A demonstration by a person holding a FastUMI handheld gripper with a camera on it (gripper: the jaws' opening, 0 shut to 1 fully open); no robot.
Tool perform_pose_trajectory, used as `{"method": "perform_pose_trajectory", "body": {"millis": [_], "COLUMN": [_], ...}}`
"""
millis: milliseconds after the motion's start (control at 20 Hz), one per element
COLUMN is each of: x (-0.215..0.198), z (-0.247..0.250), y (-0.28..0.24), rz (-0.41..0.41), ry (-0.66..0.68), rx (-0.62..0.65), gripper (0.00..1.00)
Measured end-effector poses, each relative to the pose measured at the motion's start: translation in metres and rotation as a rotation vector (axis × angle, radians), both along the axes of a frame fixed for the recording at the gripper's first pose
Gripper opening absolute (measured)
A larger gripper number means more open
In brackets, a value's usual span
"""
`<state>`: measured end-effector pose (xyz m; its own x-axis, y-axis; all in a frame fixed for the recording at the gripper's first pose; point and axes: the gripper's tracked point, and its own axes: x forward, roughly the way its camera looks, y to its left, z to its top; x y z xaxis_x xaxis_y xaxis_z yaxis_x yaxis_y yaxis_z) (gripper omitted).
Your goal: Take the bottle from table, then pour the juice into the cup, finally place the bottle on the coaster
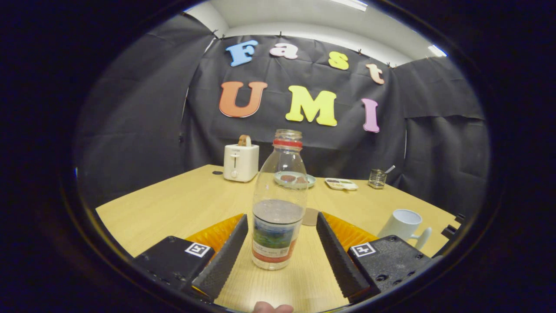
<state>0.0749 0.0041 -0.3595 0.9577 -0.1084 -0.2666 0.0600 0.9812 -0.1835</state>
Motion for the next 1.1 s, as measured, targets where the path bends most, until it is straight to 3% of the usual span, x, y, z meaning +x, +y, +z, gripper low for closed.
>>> {"method": "perform_pose_trajectory", "body": {"millis": [400,550,800,1100], "x": [0.019,0.019,0.018,0.006], "z": [-0.016,-0.012,-0.001,0.043], "y": [0.007,0.015,0.023,-0.001], "rz": [0.035,0.069,0.105,0.061], "ry": [0.013,0.014,0.041,-0.021], "rx": [0.045,0.029,0.035,0.227], "gripper": [1.00,0.85,0.80,0.78]}}
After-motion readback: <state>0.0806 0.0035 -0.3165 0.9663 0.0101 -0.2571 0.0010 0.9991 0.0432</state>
